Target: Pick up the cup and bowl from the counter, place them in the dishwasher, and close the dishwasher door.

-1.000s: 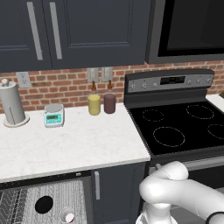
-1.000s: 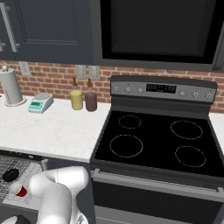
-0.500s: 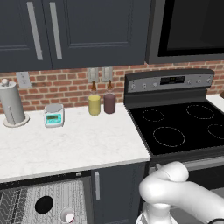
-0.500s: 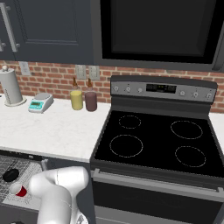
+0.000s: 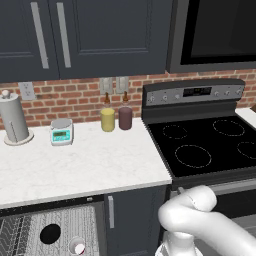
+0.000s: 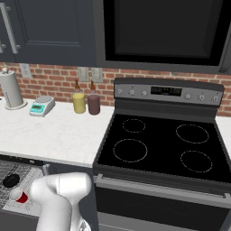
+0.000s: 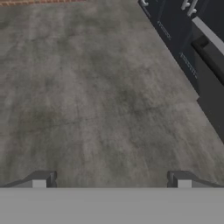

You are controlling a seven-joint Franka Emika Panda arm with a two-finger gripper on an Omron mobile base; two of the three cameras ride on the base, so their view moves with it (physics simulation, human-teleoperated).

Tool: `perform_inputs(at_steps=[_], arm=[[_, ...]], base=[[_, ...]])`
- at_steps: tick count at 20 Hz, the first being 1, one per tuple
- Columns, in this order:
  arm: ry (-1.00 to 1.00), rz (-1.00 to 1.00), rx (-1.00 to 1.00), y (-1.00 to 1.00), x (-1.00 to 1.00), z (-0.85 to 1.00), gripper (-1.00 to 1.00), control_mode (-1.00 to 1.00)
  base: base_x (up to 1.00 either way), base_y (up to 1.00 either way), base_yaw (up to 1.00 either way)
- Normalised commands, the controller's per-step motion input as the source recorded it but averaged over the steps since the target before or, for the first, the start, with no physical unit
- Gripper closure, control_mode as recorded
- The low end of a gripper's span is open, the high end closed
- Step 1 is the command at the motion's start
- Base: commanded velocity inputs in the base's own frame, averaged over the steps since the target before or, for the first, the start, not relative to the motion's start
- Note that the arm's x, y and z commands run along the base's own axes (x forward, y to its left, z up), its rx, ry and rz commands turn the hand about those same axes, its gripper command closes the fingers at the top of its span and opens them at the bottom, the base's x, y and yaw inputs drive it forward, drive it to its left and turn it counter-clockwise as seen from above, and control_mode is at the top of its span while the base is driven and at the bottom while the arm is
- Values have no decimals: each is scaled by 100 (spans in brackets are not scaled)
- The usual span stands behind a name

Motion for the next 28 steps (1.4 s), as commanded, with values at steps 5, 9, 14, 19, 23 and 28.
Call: perform_inputs(at_steps=[5,9,14,19,23,28], arm=[[-1,0,-2,51,-5,-36,-100,-100],[-2,0,-4,58,3,-53,-100,-100],[-3,0,-1,43,0,-43,-100,-100],[-3,0,0,37,0,-34,-100,-100],[-1,0,0,21,0,-17,-100,-100],[0,0,0,12,0,-24,-100,-100]], base=[[0,0,0],[0,0,0],[0,0,0],[0,0,0],[0,0,0],[0,0,0]])
